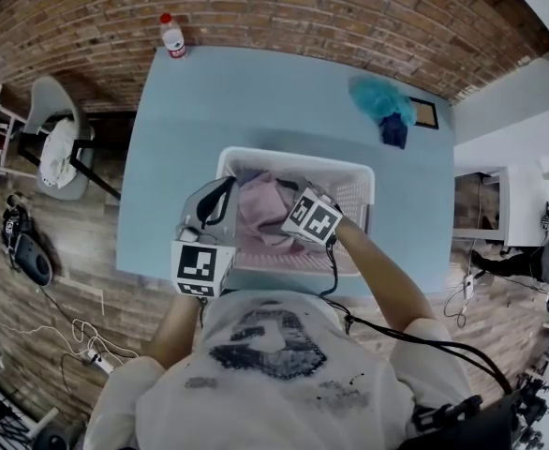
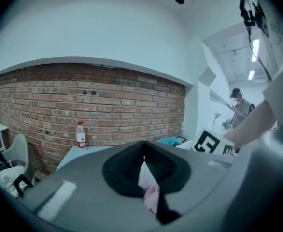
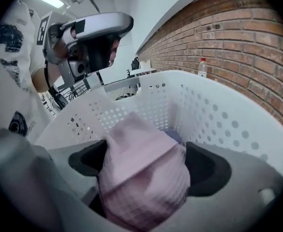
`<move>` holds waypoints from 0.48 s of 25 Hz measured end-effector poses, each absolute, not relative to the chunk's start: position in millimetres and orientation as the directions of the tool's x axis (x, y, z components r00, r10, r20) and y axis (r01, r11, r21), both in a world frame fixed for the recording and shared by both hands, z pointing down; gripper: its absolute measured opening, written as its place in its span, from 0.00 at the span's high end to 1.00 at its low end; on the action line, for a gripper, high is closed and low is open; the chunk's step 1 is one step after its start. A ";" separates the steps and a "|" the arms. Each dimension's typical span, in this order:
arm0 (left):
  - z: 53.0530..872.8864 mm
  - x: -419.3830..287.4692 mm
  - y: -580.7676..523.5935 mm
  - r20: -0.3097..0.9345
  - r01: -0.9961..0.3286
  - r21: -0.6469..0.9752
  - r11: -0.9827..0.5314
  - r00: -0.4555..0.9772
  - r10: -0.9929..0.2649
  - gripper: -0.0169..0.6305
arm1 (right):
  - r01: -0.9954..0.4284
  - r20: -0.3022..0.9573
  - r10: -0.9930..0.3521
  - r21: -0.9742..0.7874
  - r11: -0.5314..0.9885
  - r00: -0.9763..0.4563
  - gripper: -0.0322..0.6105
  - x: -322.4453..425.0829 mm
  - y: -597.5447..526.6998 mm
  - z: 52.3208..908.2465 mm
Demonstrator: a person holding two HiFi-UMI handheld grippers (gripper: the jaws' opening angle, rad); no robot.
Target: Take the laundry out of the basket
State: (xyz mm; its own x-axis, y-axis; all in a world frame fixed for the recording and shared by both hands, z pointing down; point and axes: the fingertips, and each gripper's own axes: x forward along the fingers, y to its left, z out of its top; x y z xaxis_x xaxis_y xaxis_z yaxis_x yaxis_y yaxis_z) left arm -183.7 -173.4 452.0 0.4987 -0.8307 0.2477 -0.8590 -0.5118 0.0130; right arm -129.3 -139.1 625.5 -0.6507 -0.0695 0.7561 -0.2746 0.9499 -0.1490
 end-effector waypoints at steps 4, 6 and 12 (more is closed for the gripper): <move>455.1 -188.6 -174.7 0.255 -0.867 0.019 -0.497 0.485 -0.836 0.99 | -0.251 0.770 -0.059 -0.135 0.958 -0.636 0.15 -134.9 -135.7 636.7; 455.9 -190.2 -175.2 0.257 -0.871 0.025 -0.490 0.480 -0.839 0.99 | -0.226 0.783 -0.058 -0.107 0.968 -0.619 0.15 -137.6 -134.8 643.2; 457.1 -189.6 -173.4 0.258 -0.878 0.029 -0.478 0.469 -0.845 0.99 | -0.163 0.833 -0.042 -0.059 0.985 -0.552 0.15 -145.2 -125.1 662.9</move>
State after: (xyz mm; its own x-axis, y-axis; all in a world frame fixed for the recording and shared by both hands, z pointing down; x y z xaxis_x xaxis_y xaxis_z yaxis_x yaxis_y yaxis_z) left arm -189.6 -173.4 457.1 0.4687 -0.8449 0.2578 -0.8778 -0.4781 0.0289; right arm -145.2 -125.1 662.9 -0.5523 -0.0417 0.8326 -0.1627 0.9849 -0.0586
